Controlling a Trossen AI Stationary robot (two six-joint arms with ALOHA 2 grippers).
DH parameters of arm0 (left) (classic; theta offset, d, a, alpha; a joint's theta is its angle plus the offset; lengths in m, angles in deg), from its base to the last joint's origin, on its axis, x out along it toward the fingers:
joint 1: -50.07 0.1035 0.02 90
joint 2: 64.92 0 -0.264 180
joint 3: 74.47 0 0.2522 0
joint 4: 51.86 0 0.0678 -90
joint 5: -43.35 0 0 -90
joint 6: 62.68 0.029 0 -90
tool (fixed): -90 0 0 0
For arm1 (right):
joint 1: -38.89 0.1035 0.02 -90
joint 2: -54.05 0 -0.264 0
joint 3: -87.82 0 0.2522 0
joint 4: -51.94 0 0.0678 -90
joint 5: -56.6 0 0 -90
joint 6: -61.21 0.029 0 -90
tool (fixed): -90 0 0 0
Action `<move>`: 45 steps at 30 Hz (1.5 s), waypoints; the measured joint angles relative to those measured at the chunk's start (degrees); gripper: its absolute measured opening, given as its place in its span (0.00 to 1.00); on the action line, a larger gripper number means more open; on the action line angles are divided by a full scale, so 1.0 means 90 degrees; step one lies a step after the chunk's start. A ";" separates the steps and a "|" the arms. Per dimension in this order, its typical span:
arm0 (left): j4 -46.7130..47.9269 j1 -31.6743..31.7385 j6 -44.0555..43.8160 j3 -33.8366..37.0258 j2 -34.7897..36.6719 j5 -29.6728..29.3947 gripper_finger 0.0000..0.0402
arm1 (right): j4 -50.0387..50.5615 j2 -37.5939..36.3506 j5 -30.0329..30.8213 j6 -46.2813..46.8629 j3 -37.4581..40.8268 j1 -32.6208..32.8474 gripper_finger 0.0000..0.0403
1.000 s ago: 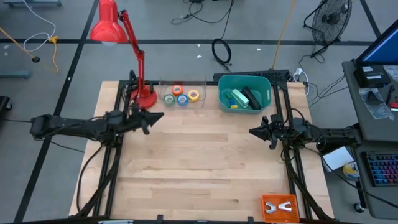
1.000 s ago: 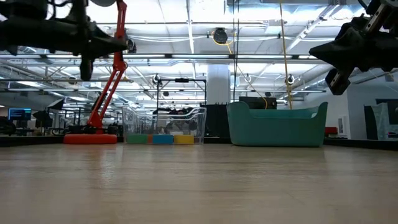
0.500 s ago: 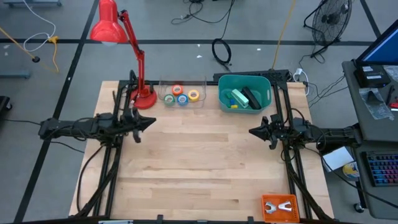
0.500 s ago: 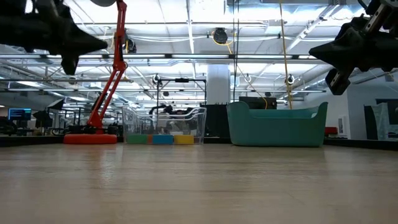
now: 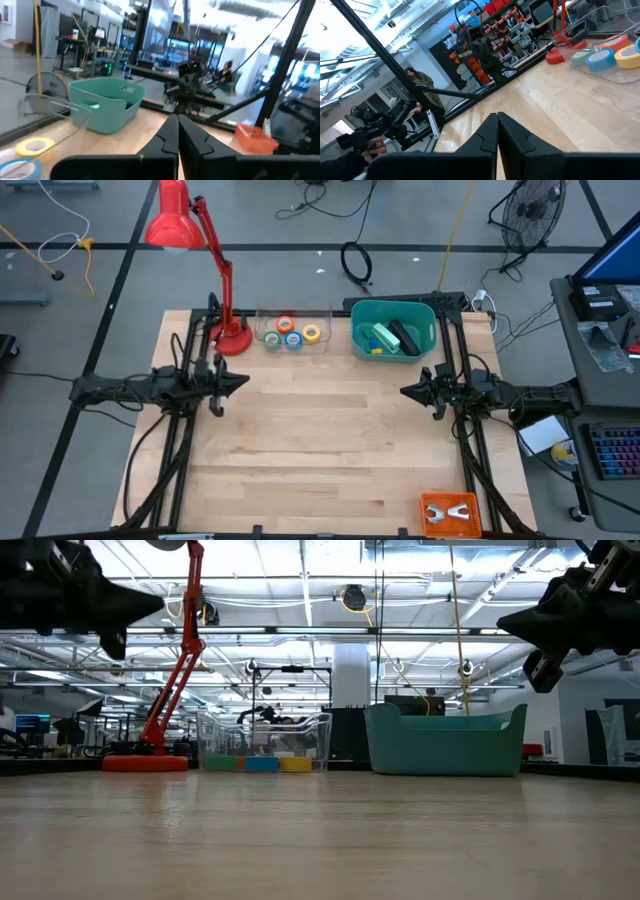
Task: Pick and place Stapler, Stapler remover, tape
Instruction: Return to Home Position
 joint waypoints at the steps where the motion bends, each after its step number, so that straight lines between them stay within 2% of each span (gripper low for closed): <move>1: -0.0273 0.0000 -0.0059 0.0203 0.0031 0.0033 0.00 | 0.0000 0.0000 0.0000 0.0000 0.0000 0.0000 0.00; 5: -0.0159 0.0000 -0.0119 0.0213 0.0059 0.0058 0.00 | 0.0000 -0.0002 0.0000 0.0000 0.0000 0.0000 0.00; 10: -0.0192 0.0005 0.0085 0.0209 0.0092 0.0398 0.00 | 0.0000 -0.0002 0.0000 0.0000 0.0000 0.0000 0.00; 18: 0.1105 0.0005 -0.0784 0.0197 0.0083 0.0274 0.02 | 0.0000 -0.0002 0.0000 0.0000 0.0000 0.0000 0.00; 27: 0.1161 0.0012 -0.0864 0.0192 0.0041 0.0299 0.01 | 0.0000 -0.0002 0.0000 0.0000 0.0000 0.0000 0.00; 34: 0.1115 0.0015 -0.1585 0.0194 0.0041 0.0297 0.05 | 0.0000 -0.0002 0.0000 0.0000 0.0000 0.0000 0.00; 45: 0.0864 0.0017 -0.1604 0.0209 0.0041 0.0274 0.05 | 0.0000 -0.0002 -0.0001 0.0000 0.0000 0.0000 0.00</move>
